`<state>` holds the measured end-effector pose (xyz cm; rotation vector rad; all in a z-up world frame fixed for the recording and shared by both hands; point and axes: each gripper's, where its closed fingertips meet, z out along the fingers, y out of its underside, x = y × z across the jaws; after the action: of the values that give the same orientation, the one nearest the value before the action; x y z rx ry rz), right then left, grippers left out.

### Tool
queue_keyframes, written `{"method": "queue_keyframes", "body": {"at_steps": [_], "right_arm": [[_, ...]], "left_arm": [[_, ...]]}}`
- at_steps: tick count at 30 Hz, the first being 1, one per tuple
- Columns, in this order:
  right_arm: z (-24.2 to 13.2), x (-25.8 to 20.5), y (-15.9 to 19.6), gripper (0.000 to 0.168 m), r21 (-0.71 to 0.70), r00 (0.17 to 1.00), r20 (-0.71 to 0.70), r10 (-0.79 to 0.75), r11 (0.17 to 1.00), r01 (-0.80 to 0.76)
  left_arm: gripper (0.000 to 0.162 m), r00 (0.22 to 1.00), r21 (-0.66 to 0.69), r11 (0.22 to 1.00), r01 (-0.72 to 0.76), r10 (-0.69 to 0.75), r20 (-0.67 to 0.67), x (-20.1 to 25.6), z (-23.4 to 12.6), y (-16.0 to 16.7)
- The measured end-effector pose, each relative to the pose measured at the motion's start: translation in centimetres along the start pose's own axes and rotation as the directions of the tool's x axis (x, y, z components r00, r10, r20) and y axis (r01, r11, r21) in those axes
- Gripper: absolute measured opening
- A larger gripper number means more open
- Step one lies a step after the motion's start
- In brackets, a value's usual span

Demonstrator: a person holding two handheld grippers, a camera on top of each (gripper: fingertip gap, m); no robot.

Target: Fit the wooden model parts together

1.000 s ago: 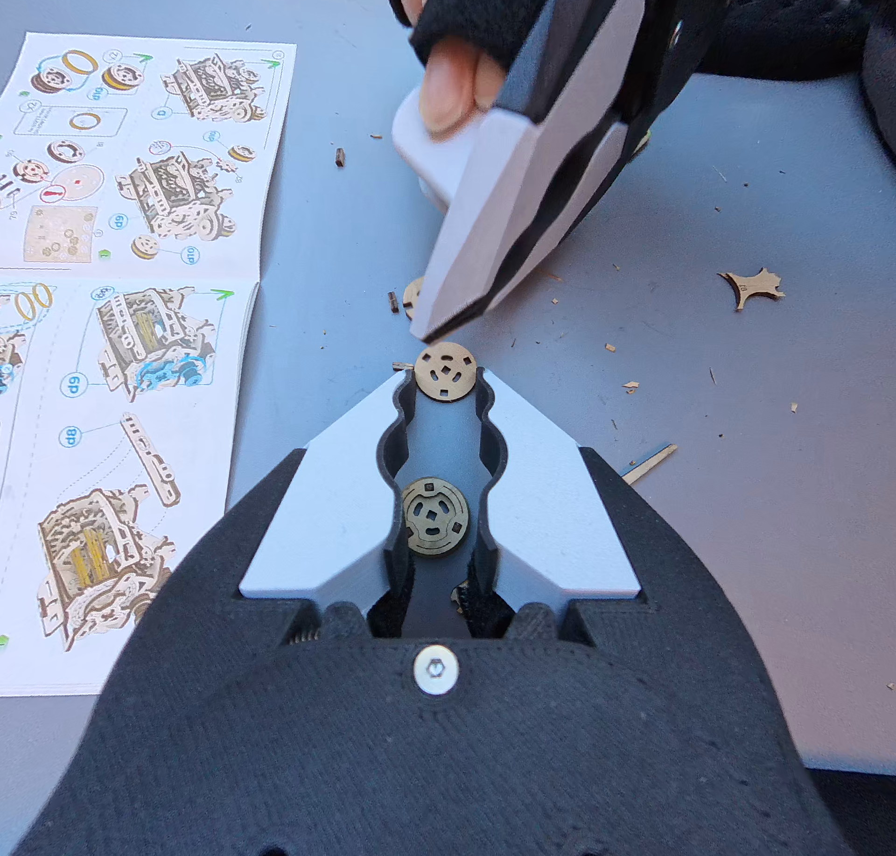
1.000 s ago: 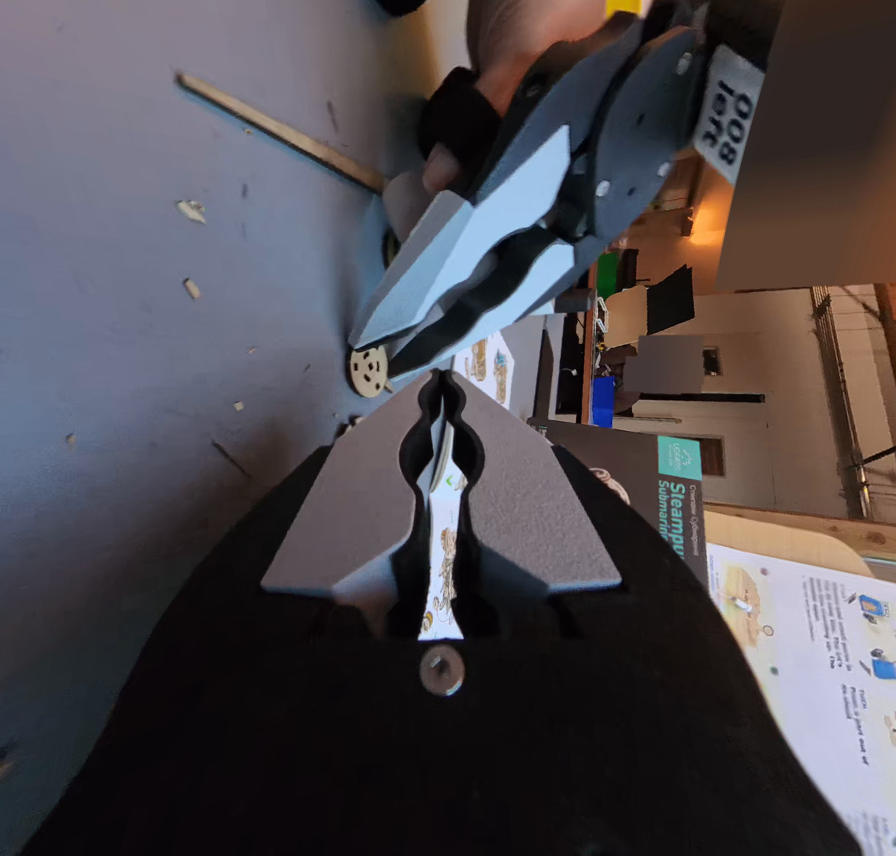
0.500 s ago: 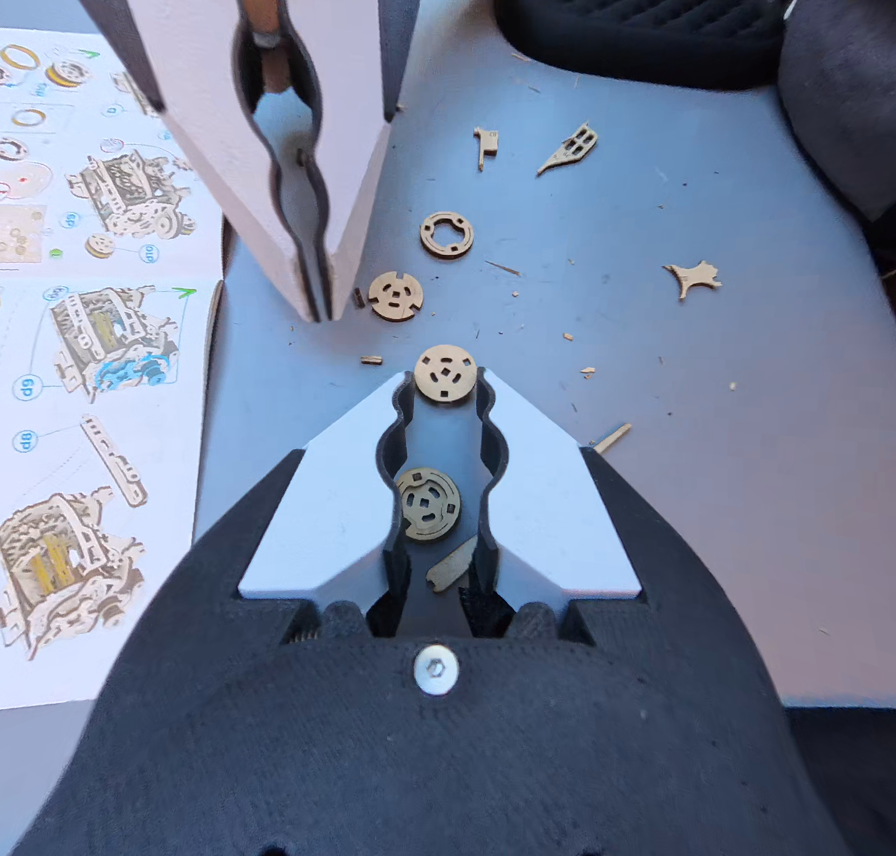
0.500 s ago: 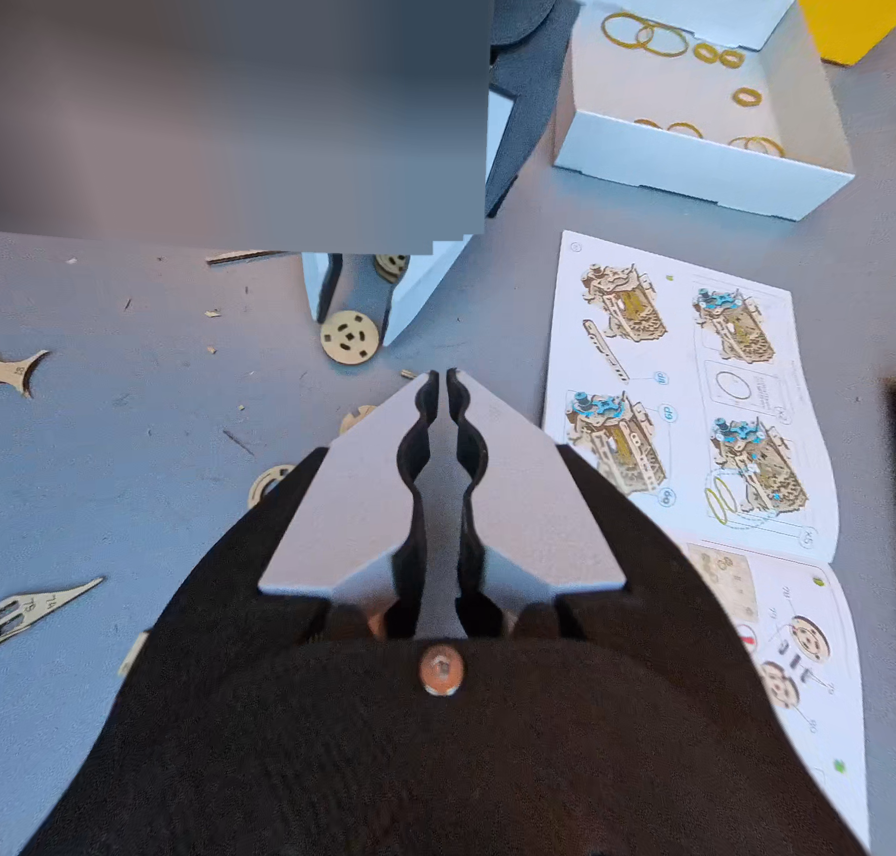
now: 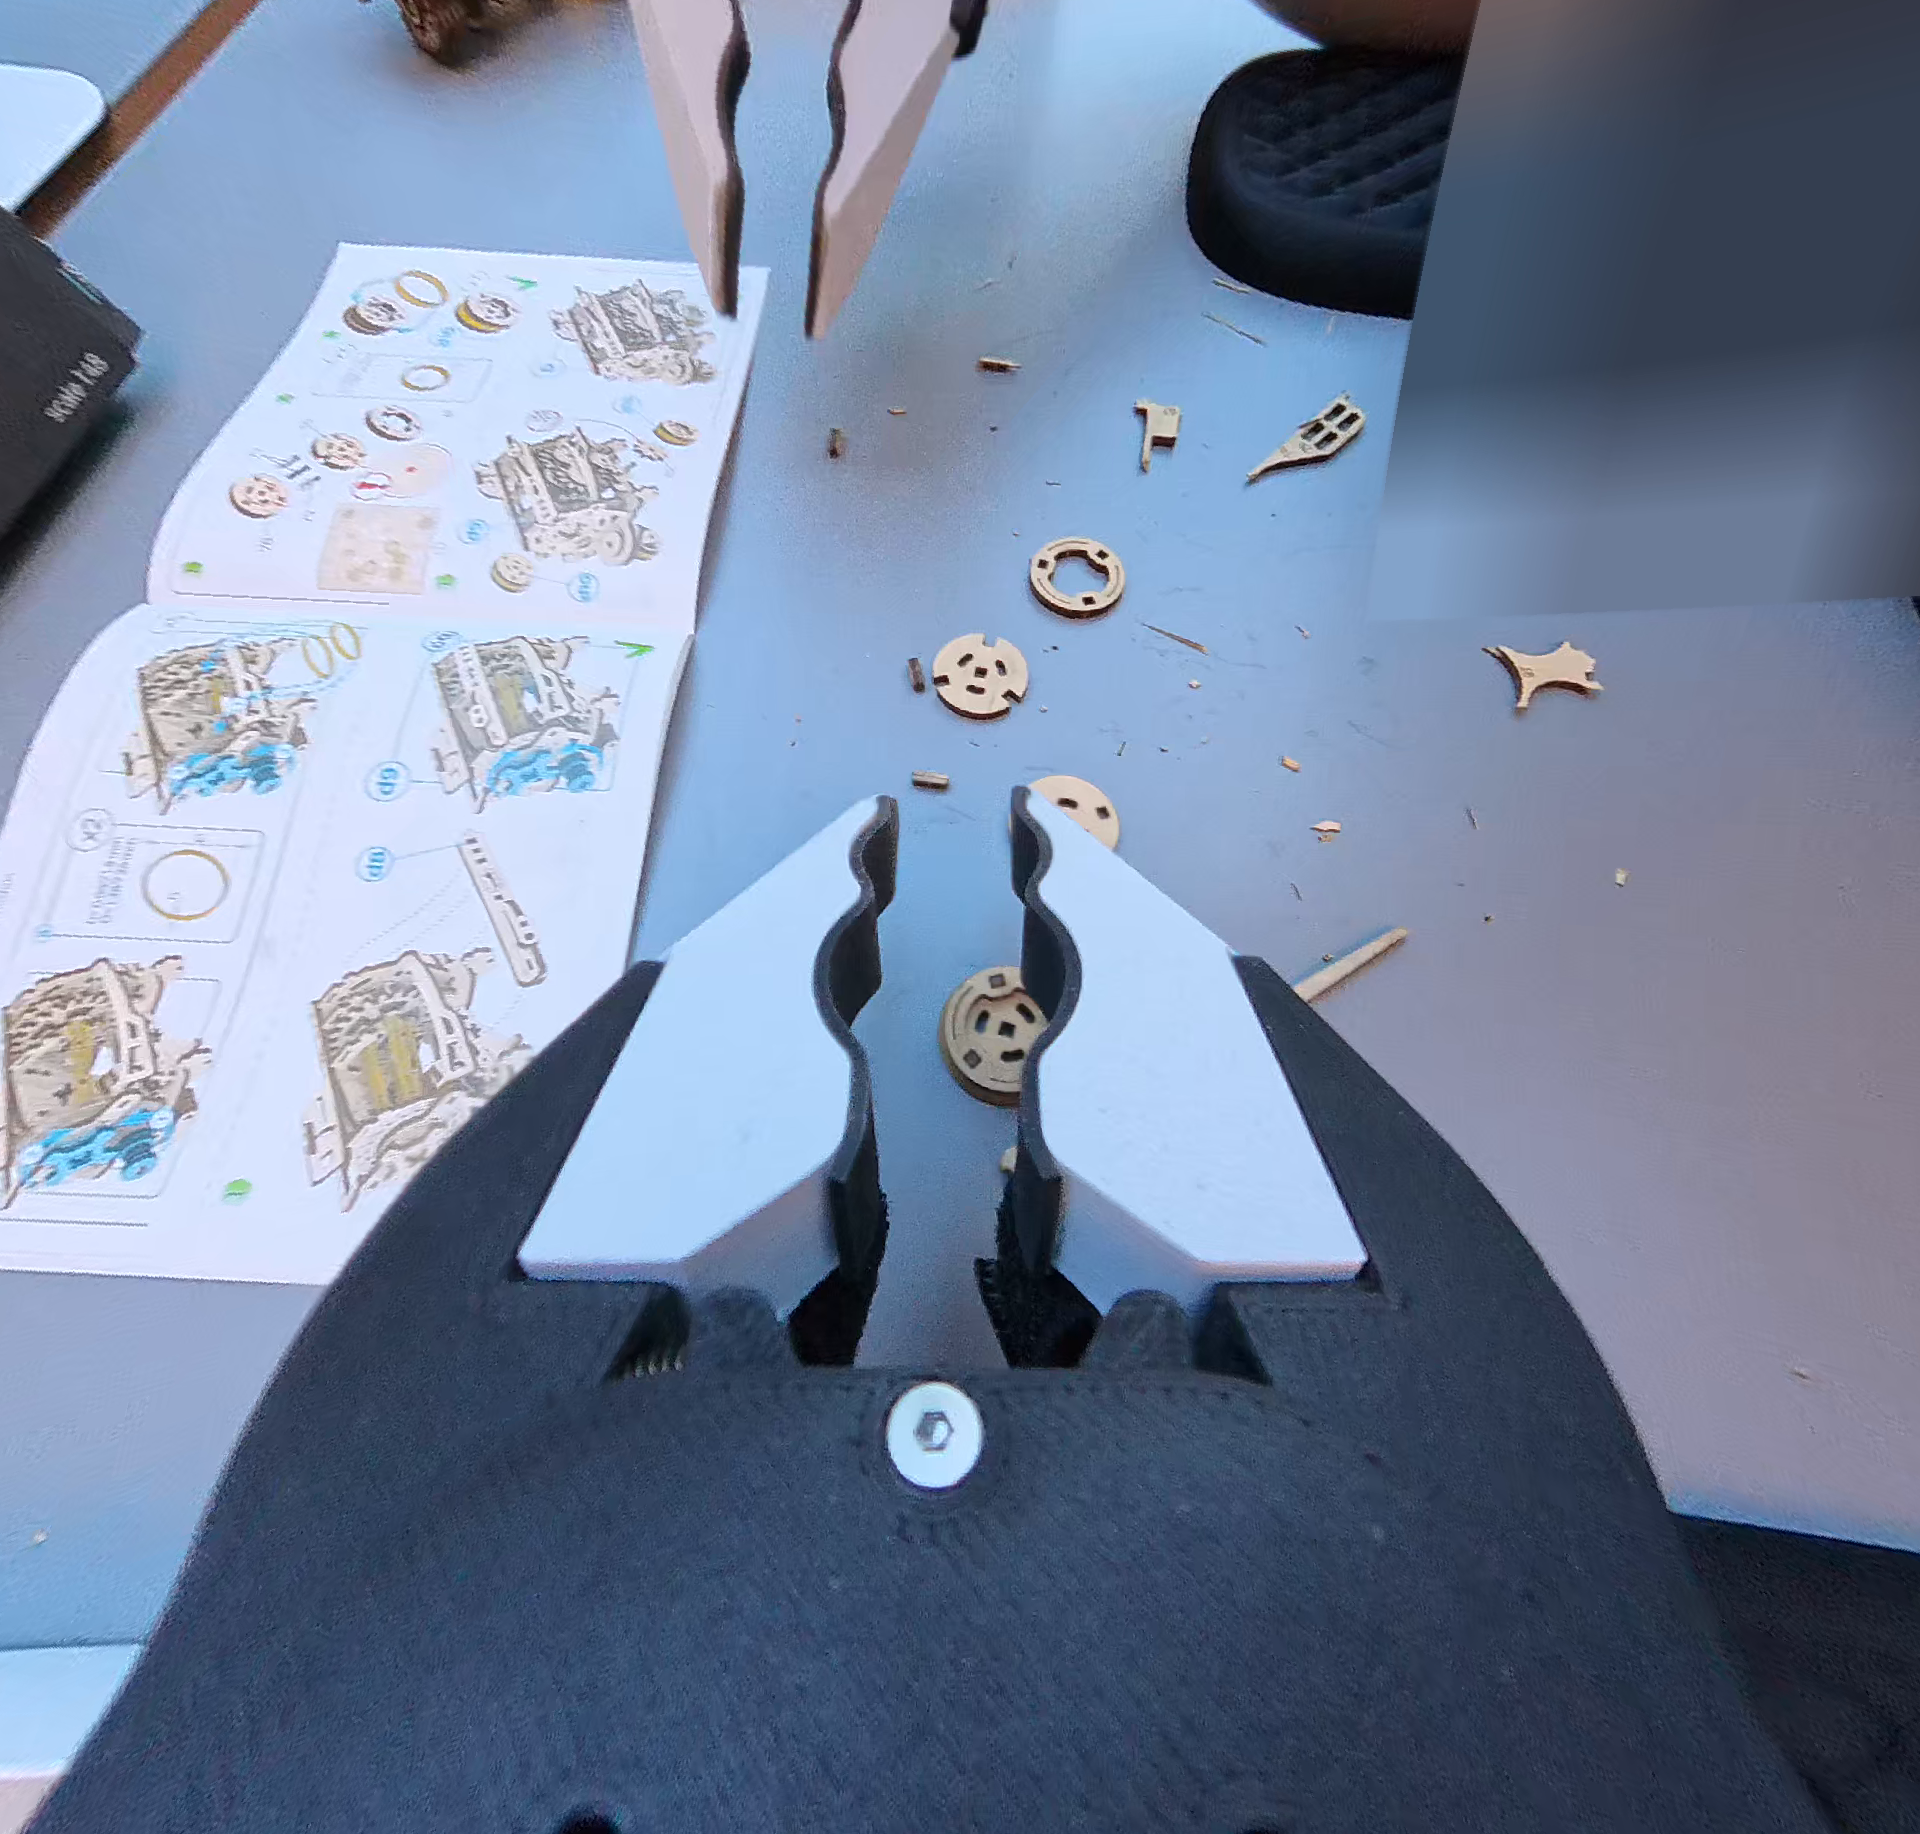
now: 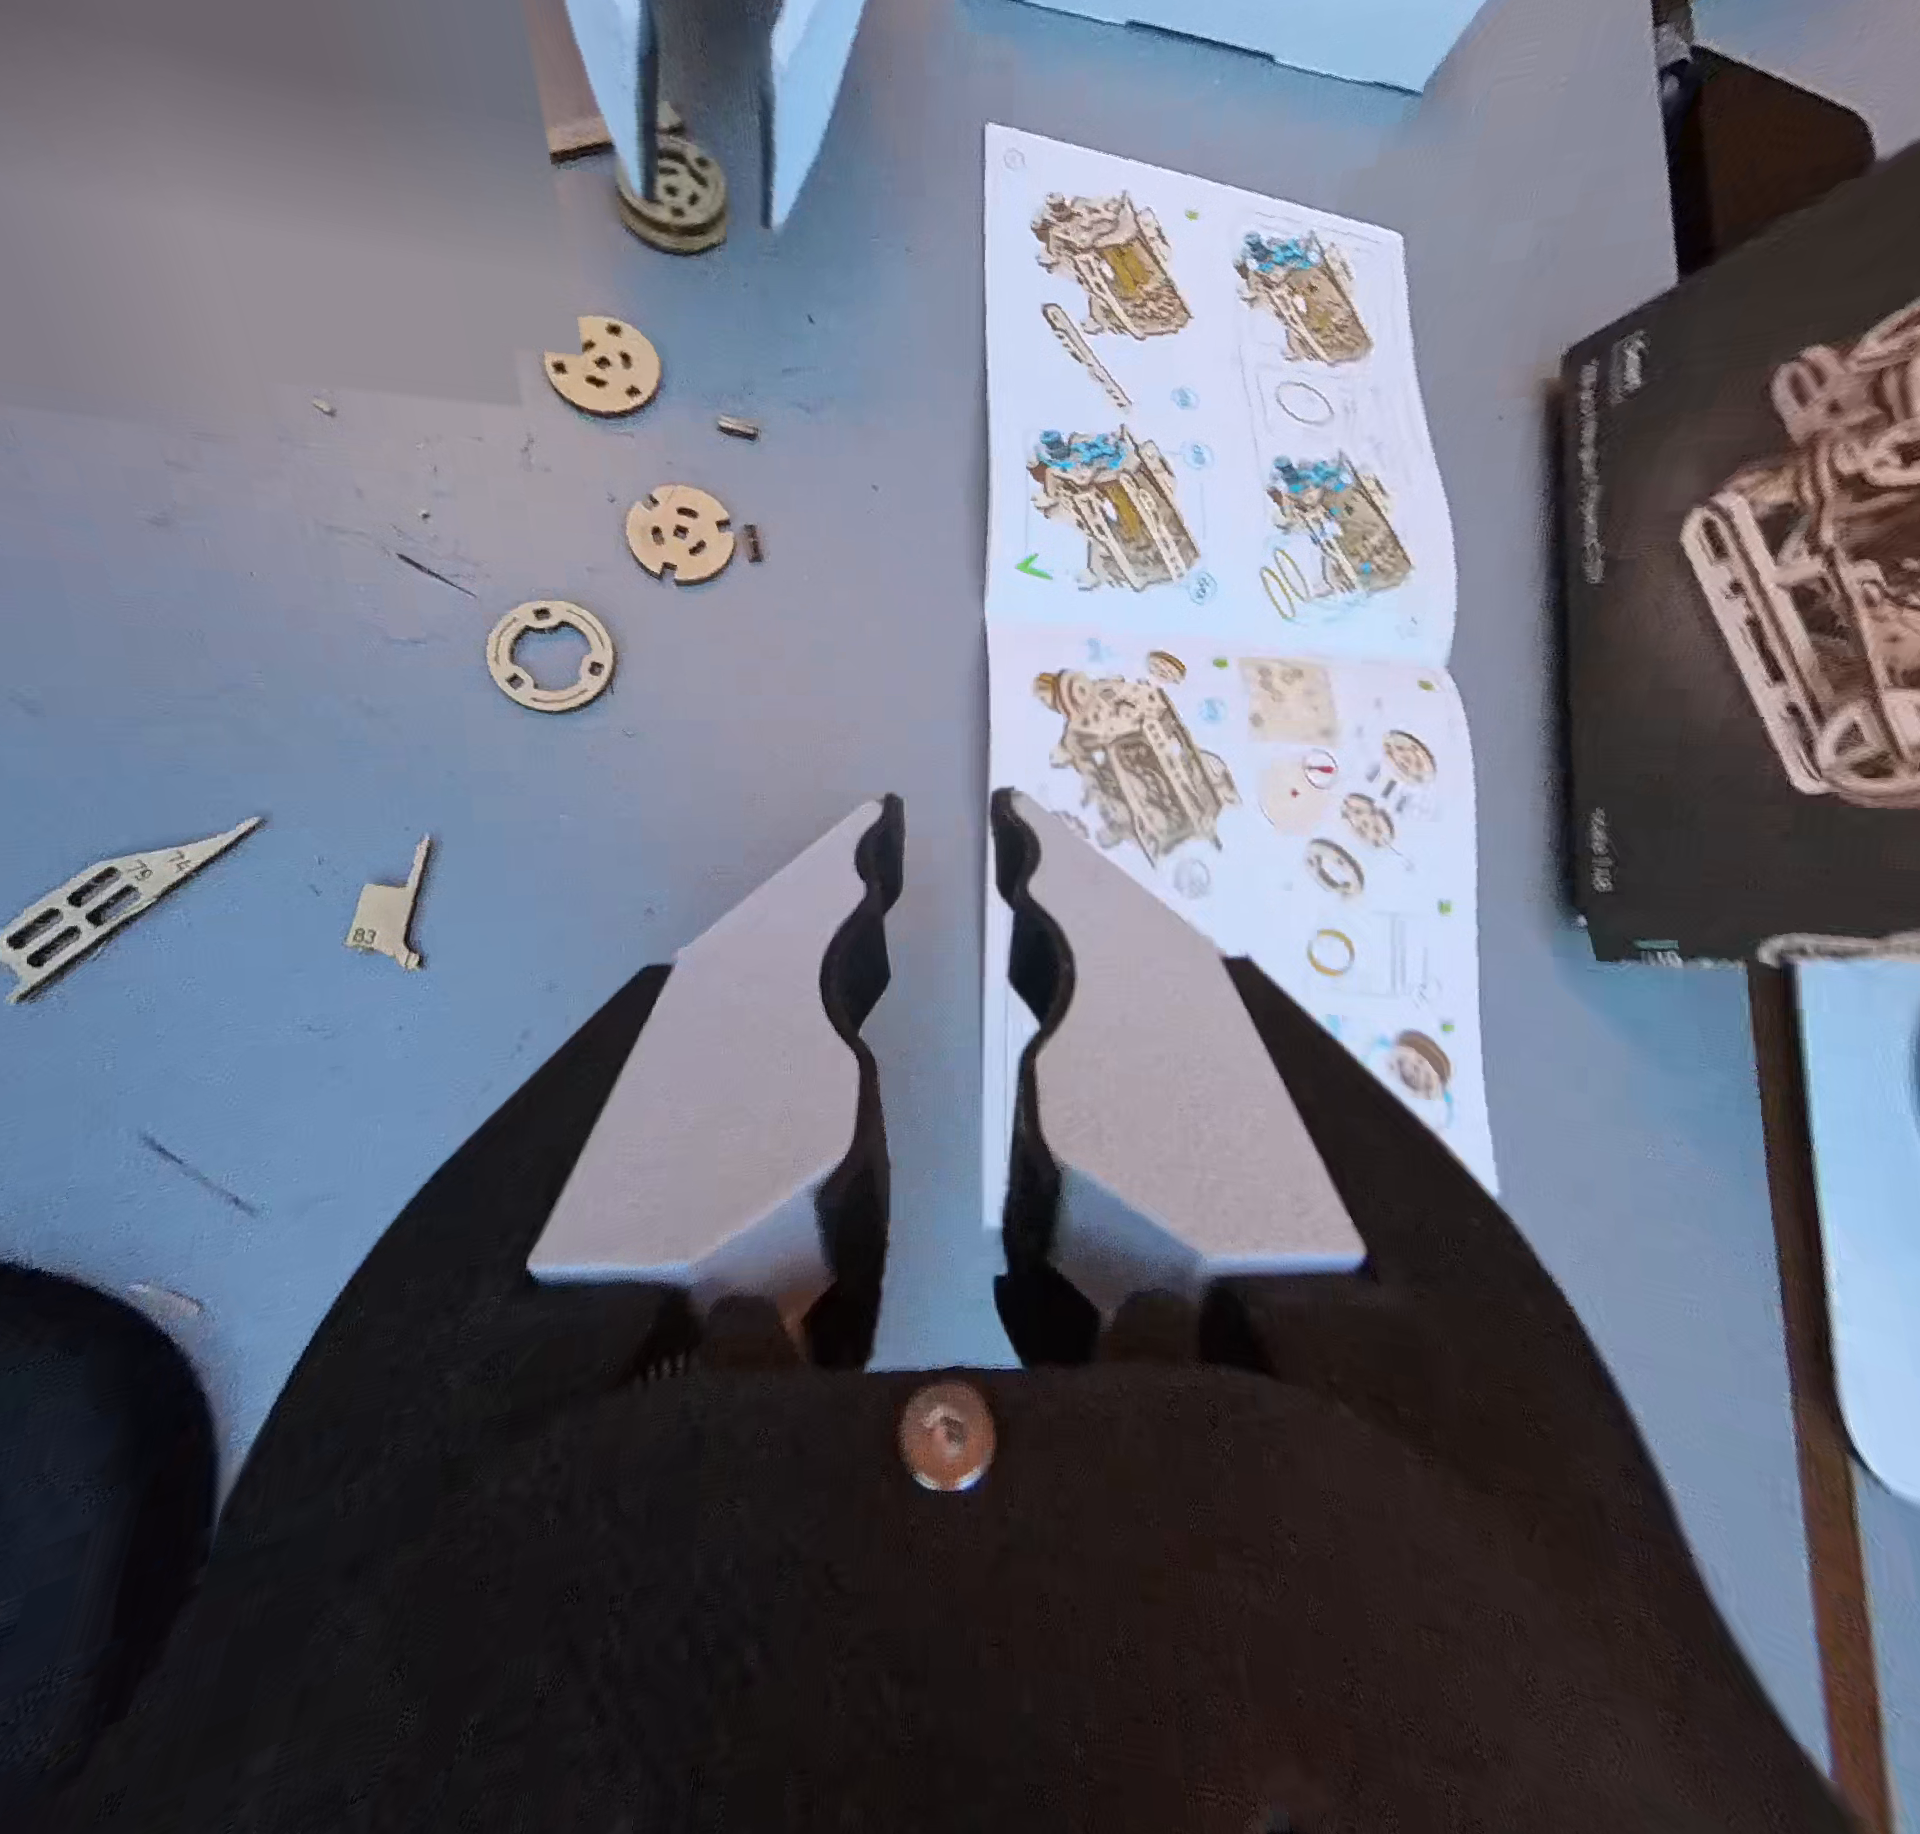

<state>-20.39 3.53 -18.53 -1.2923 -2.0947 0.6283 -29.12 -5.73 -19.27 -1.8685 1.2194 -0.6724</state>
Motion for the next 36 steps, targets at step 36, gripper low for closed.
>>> {"method": "queue_keyframes", "body": {"at_steps": [36], "right_arm": [[4.8, -4.1, -10.2, 0.001, 0.281, 0.994, 0.064, 0.094, 0.954, -0.108]], "left_arm": [[0.012, 0.99, 0.162, 0.978, 0.133, -0.124, -0.064, 0.5, -0.6, -3.9]]}}
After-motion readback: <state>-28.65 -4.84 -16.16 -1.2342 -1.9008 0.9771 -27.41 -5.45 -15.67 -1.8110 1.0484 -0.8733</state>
